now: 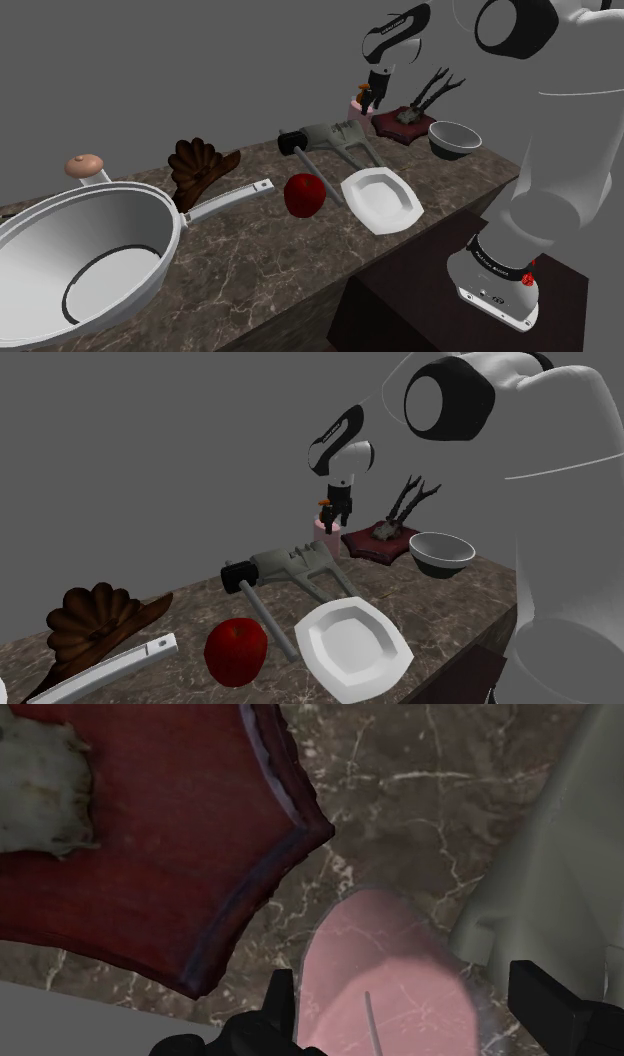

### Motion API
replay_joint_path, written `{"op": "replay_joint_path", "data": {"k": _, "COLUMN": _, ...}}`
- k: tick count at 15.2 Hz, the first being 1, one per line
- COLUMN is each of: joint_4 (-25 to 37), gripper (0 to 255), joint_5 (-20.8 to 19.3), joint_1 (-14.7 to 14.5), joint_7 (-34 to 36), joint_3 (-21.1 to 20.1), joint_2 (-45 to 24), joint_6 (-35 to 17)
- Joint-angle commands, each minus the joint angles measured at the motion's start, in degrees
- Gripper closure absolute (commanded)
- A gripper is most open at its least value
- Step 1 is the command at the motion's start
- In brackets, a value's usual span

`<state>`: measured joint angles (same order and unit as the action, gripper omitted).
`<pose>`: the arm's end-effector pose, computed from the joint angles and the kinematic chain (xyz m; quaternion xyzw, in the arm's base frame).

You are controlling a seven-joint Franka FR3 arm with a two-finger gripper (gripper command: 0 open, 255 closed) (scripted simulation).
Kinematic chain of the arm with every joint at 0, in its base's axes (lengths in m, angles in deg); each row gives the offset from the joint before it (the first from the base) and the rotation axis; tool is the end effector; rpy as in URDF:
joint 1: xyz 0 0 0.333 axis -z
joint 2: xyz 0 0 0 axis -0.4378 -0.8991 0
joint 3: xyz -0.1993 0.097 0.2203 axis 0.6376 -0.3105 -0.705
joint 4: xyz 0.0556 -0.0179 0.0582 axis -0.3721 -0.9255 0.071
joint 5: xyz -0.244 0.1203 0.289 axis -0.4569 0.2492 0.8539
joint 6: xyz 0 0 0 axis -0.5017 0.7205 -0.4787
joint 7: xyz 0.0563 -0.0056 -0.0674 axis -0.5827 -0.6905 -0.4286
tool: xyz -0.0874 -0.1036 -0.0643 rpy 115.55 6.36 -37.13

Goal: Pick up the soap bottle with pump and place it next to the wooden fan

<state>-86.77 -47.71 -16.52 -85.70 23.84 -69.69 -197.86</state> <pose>0.5929 -0.2791 0.2865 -0.9996 -0.0209 -0.0084 0.0156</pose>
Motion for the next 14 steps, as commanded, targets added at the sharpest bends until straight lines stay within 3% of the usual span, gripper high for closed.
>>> {"op": "replay_joint_path", "data": {"k": 1, "joint_4": 0.00, "gripper": 0, "joint_5": 0.00, "joint_1": 0.00, "joint_7": 0.00, "joint_3": 0.00, "joint_2": 0.00, "joint_6": 0.00}}
{"op": "replay_joint_path", "data": {"k": 2, "joint_4": 0.00, "gripper": 0, "joint_5": 0.00, "joint_1": 0.00, "joint_7": 0.00, "joint_3": 0.00, "joint_2": 0.00, "joint_6": 0.00}}
{"op": "replay_joint_path", "data": {"k": 3, "joint_4": 0.00, "gripper": 255, "joint_5": 0.00, "joint_1": 0.00, "joint_7": 0.00, "joint_3": 0.00, "joint_2": 0.00, "joint_6": 0.00}}
{"op": "replay_joint_path", "data": {"k": 14, "joint_4": 0.54, "gripper": 255, "joint_5": -0.33, "joint_1": -0.09, "joint_7": 0.25, "joint_3": 0.16, "joint_2": 0.73, "joint_6": 1.22}}
